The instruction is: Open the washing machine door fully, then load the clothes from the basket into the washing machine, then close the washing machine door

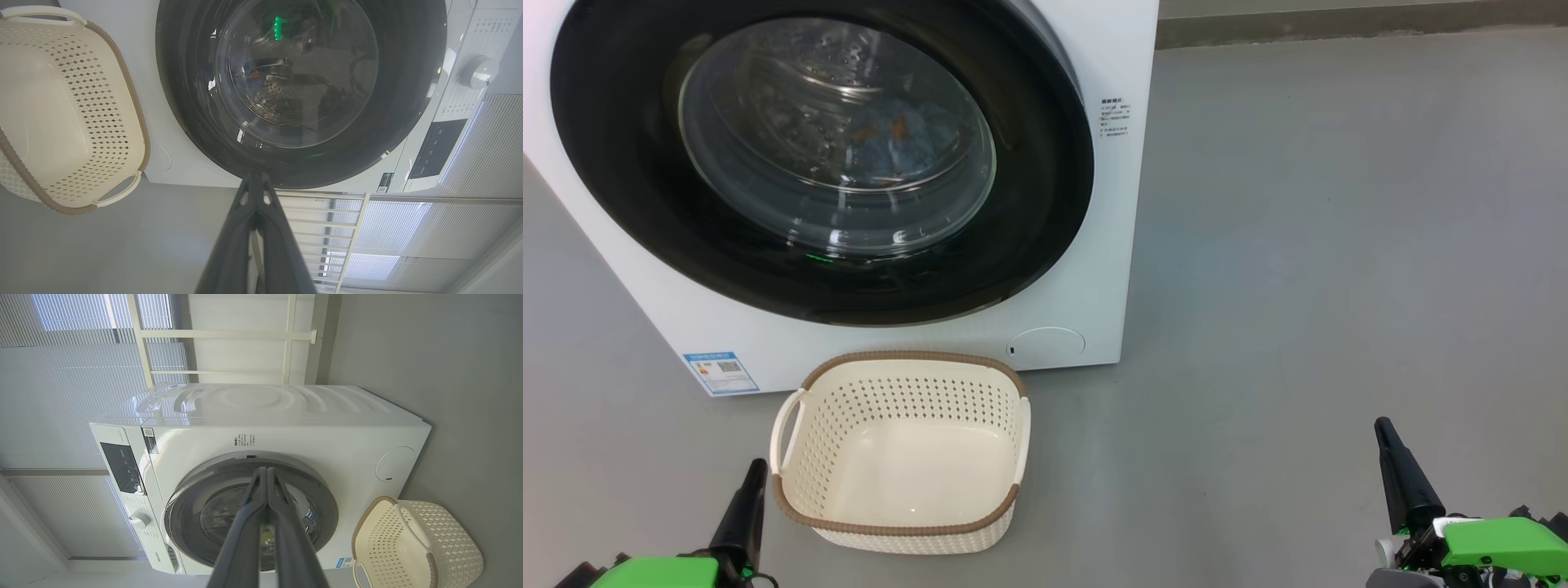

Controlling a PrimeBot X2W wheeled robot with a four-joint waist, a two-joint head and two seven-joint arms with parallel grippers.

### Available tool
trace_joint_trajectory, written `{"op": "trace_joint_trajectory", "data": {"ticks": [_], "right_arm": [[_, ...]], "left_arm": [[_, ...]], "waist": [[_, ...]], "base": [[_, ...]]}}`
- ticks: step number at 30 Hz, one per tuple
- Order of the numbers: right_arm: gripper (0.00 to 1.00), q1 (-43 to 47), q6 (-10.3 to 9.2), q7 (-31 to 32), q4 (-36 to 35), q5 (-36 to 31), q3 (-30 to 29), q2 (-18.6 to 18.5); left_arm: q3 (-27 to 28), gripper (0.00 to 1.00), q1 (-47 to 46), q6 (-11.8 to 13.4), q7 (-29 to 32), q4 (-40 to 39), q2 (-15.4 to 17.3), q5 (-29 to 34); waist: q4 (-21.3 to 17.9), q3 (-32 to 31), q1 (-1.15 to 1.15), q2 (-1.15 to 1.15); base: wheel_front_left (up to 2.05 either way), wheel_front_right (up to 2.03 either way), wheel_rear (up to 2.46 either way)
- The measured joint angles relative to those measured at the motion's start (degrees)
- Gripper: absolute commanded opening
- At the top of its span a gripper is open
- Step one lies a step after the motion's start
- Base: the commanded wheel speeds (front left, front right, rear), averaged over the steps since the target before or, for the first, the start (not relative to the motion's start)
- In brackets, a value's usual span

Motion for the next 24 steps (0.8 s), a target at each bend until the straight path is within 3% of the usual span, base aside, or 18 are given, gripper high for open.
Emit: {"op": "trace_joint_trajectory", "data": {"ticks": [24], "right_arm": [[0.00,-0.01,0.00,0.42,0.00,-0.33,-0.40,0.11]], "left_arm": [[0.03,0.00,0.00,0.00,0.00,0.00,-0.01,0.00]], "waist": [[0.00,0.00,0.00,0.00]], "base": [[0.00,0.00,0.00]]}}
